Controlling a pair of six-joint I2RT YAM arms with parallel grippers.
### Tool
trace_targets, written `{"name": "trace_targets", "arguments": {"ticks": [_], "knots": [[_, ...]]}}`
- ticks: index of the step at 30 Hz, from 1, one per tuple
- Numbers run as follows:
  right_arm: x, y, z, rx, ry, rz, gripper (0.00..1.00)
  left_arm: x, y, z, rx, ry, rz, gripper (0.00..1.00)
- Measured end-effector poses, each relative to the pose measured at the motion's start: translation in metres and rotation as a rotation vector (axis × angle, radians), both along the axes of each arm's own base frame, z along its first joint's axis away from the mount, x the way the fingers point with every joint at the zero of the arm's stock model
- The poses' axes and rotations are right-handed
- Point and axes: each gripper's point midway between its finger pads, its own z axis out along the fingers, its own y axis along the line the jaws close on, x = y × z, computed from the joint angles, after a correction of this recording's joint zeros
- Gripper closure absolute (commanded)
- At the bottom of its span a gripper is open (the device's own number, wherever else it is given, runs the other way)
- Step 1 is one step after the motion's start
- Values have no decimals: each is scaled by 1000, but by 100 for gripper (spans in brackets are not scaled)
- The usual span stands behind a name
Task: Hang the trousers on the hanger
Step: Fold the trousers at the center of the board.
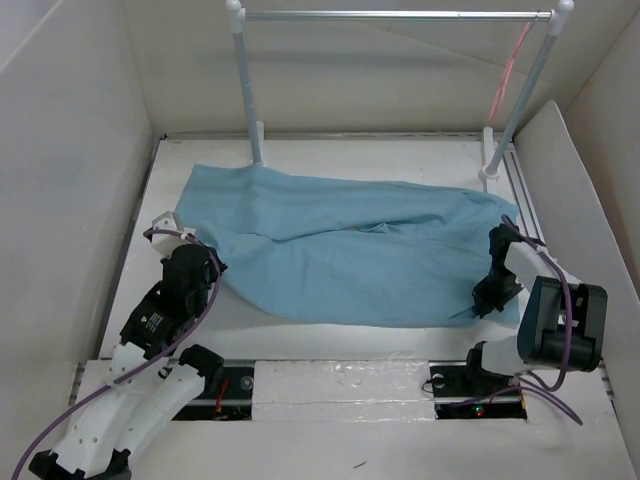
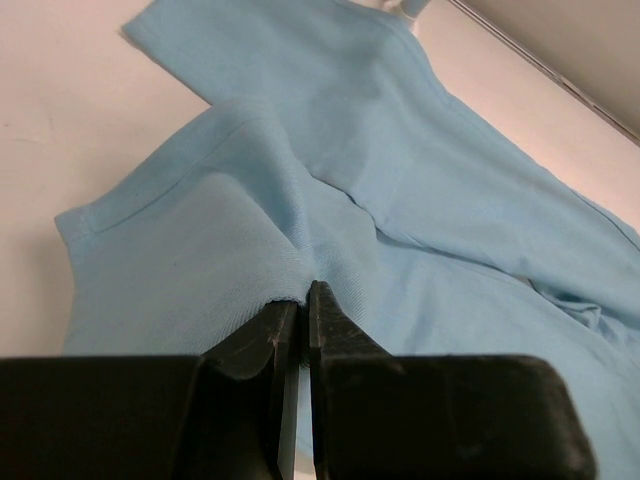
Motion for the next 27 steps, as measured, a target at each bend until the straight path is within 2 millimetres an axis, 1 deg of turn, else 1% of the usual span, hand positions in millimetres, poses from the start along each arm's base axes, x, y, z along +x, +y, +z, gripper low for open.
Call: {"name": "trace_targets", "arguments": {"ticks": [2,3,4,6,9,13,16,18,20,23,25,27], "knots": [[6,1,7,-26,-26,52,100,1,5,2,29,-1,19,100],[5,0,8,-35,-19,66,100,2,8,4,44,-5,29,100],[16,1,19,-51,-68,102,100,3,11,7,61,-9,42,100],[24,-4,38,-87,-107,163,100,4,18,14,93,-20,68,100],[38,-15,75,-155,-205,238,100,5,25,20,130,-38,95,100],[57,-23,119,-216,-330,323,100,10,24,16,179,-18,94,100],[75,-28,138,-236,-360,371,100,21,23,8,239,23,107,100],[90,-34,145,-245,-341,410,100,32,23,1,286,73,123,100],[109,-42,149,-255,-324,441,100,48,26,-5,292,130,140,100],[140,-56,152,-259,-331,468,100,80,45,-13,263,220,203,100],[157,-63,151,-247,-348,475,100,102,60,-11,231,252,249,100],[175,-67,148,-217,-377,476,100,128,69,-9,188,264,273,100]]}}
